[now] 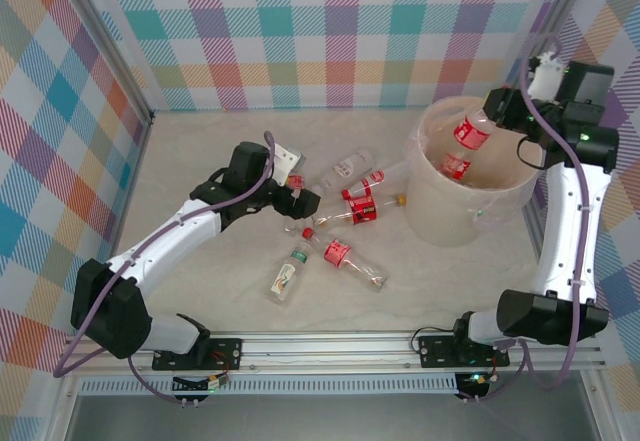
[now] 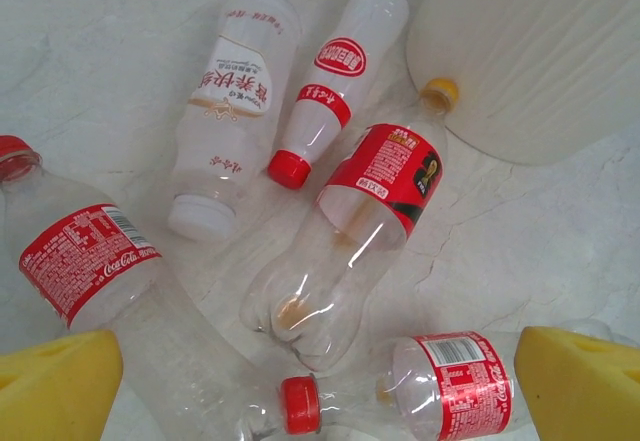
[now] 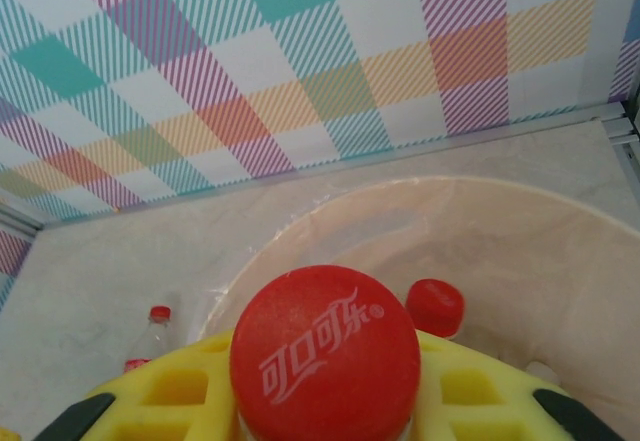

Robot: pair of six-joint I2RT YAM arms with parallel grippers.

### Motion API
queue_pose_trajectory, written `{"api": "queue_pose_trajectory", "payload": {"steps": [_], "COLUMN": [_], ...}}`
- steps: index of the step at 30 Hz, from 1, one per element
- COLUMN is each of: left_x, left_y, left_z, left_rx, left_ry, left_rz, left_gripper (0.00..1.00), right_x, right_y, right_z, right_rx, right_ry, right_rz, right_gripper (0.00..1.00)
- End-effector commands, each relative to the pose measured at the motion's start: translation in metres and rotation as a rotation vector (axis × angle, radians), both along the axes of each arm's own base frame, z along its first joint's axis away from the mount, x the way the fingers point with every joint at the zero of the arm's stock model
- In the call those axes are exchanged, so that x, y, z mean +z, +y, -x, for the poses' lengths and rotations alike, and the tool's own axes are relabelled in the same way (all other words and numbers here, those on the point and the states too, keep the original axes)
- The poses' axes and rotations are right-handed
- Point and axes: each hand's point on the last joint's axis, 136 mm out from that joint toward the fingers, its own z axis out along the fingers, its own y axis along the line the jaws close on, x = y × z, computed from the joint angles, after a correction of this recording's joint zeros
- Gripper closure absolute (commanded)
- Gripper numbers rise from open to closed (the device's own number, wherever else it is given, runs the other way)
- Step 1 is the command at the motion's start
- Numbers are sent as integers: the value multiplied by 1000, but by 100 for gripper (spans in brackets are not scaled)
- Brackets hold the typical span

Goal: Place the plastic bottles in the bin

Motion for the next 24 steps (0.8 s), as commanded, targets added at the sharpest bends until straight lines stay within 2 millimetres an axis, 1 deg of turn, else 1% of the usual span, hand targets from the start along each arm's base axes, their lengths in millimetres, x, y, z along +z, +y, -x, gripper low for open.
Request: {"api": "queue_pose_trajectory", "payload": {"steps": [1,4,8,14,19,24], "left_x": [4,1,0,-8,-13,-18], "left_y": [-5,-5,-4,-4,-4,-4], "left_z": [0,-1,-1,-3,-4,-4], "left_rx": [-22,-20,-19,-20,-19,-21], "left_ry": [-16,-13,-16,-1,7,19], "left_rz": [-19,-30,-42,-55,-68,-80], "left_gripper": [0,0,0,0,0,0], "right_x": [-20,-40,-68,-110,-137,-162], "right_y": [4,8,8,6,7,10], "right_z": [-9,-13,-19,-28,-35,-38], "right_rx": [-3,-4,-14,-5,-7,-7], "right_ry": [29,69,123,210,263,332], "right_rz": [128,153,176,186,162,123], "right_gripper": [92,92,92,91,88,82]}}
